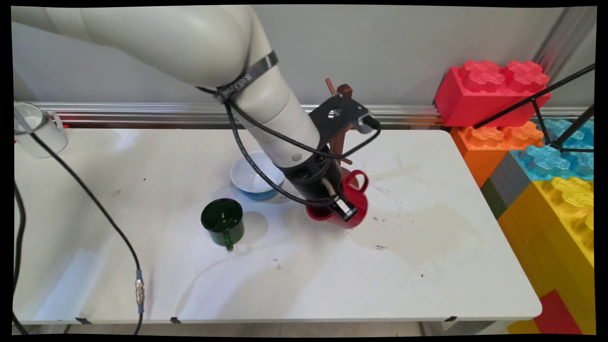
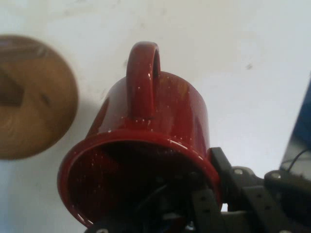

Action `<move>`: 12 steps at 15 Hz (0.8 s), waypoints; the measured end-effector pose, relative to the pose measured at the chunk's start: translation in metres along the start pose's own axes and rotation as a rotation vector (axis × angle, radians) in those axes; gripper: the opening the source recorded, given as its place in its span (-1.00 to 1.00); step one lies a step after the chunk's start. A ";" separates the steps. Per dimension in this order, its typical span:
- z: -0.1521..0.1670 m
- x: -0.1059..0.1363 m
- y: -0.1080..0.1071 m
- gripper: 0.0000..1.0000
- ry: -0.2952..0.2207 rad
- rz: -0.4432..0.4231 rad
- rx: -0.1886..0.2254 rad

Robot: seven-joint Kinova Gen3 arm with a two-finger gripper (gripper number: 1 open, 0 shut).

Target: Place the picked object on the table

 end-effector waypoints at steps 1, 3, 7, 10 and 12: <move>0.001 0.001 0.001 -1.00 -0.027 0.004 0.016; 0.004 0.004 0.005 -1.00 -0.109 0.022 0.051; 0.012 0.008 0.012 -1.00 -0.219 0.067 0.094; 0.022 0.011 0.017 -1.00 -0.288 0.074 0.117; 0.028 0.013 0.019 -1.00 -0.321 0.072 0.128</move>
